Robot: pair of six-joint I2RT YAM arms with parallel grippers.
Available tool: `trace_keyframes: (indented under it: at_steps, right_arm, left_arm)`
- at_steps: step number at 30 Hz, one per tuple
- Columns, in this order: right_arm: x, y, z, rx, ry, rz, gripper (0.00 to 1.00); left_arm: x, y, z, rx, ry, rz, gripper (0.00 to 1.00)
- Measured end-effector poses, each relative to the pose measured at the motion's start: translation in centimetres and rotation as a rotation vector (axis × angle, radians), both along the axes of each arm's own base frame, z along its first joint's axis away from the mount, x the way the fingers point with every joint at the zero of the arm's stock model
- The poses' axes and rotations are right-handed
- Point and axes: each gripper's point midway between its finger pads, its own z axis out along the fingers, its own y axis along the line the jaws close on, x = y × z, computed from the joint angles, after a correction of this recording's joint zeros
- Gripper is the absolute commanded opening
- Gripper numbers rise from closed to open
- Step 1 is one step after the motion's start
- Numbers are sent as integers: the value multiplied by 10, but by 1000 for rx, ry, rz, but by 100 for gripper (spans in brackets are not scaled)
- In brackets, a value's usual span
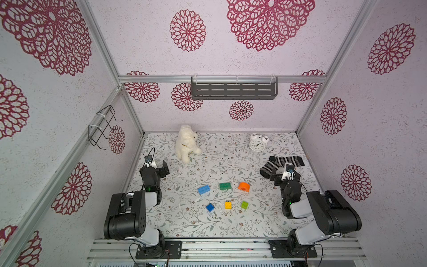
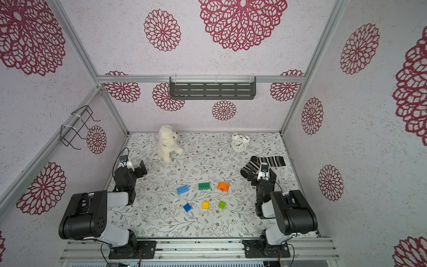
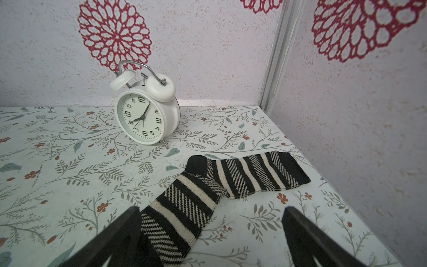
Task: Assemble an ice cream with lego
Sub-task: Pick up the lego brick from the center of the board.
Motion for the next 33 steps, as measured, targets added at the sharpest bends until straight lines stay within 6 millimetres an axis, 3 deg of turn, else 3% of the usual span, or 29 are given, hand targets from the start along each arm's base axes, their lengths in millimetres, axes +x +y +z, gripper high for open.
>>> trace_keyframes:
  at_steps: [6, 8, 10, 14, 17, 23, 26, 33]
  right_arm:
    - [4, -1, 0, 9, 25, 6, 94]
    - [9, 1, 11, 9, 29, 15, 96]
    - [17, 4, 32, 10, 18, 22, 96]
    - [35, 13, 78, 11, 26, 27, 96]
    - [42, 28, 95, 1, 98, 46, 95]
    - [34, 71, 105, -11, 306, 116, 96]
    - [23, 87, 106, -12, 396, 149, 96]
    - [-12, 103, 80, -33, 599, 170, 95]
  left_arm:
    - [-1, 0, -1, -4, 25, 3, 100]
    - [0, 2, 11, -16, 51, 18, 100]
    - [4, 6, 43, -40, 35, 44, 93]
    - [12, 3, 138, -98, -89, 44, 96]
    - [6, -16, 177, -143, -125, 16, 96]
    - [-6, -89, 189, -189, 12, -98, 95]
    - [-19, -114, 194, -205, 74, -131, 95]
    - [-61, -127, 182, -286, 178, -108, 96]
